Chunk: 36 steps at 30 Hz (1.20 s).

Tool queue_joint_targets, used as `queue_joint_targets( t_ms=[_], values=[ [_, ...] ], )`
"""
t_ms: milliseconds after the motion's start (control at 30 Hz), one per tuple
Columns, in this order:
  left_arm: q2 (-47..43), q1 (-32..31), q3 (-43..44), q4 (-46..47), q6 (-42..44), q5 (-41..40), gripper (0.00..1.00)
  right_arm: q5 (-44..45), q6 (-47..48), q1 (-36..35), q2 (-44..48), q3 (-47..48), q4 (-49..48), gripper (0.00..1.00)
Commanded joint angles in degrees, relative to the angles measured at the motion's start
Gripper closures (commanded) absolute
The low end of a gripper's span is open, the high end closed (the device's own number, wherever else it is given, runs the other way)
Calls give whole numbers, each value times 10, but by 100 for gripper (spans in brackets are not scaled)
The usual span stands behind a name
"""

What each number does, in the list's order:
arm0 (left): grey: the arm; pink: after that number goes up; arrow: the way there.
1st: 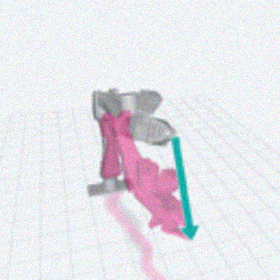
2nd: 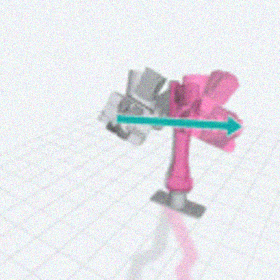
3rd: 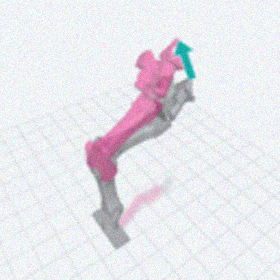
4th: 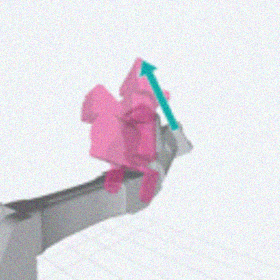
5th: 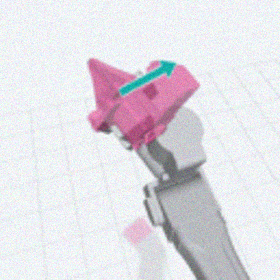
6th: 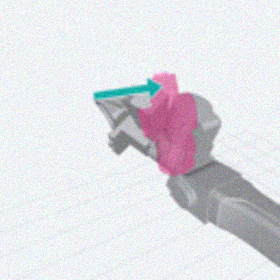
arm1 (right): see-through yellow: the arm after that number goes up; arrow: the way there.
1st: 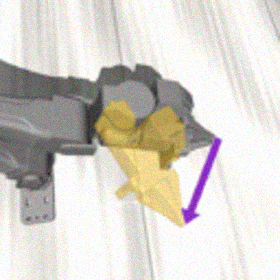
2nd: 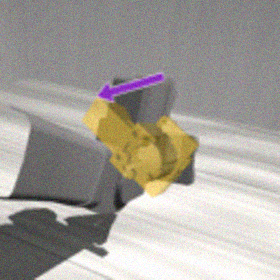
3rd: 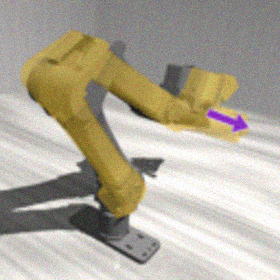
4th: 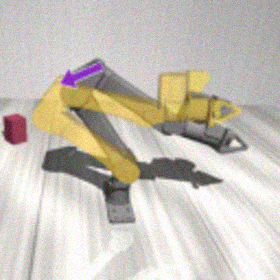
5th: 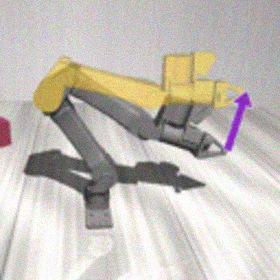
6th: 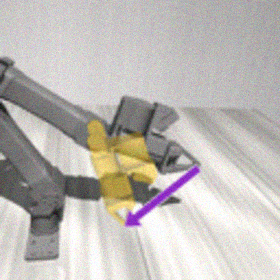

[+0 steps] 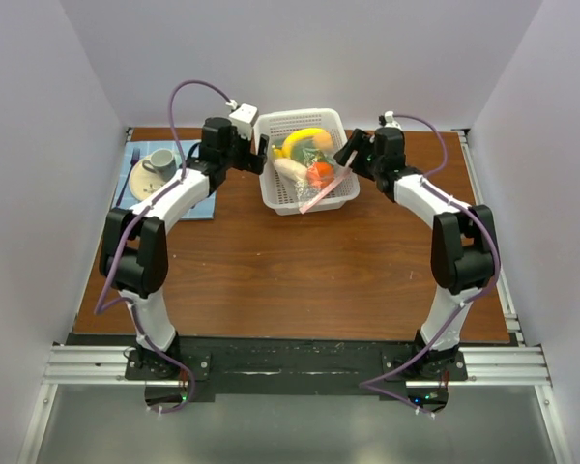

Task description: Open the zip-top bag and remove the fake food

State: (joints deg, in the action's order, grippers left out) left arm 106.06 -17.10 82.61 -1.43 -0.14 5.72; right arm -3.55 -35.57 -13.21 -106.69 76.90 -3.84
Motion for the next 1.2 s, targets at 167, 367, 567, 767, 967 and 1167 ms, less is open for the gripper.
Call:
queue_joint_targets(
  t_ms=[167,367,567,767,967,1167],
  values=[
    [26,-12,1,47,-10,-1,0,-21,-20,6,-10,5,-23,25],
    [33,-21,-14,56,1,-11,0,-29,-35,13,-18,-17,-63,29],
    [43,-25,-25,62,37,-25,0,-44,-41,17,-41,-18,-123,55],
    [28,-25,-25,45,49,-40,0,-26,-17,21,-33,-11,-115,81],
    [0,-15,-25,32,39,-48,0,-24,5,22,-10,-17,-109,82],
    [9,-12,-53,50,55,-55,0,-33,-3,22,27,-25,-126,100]
  ],
)
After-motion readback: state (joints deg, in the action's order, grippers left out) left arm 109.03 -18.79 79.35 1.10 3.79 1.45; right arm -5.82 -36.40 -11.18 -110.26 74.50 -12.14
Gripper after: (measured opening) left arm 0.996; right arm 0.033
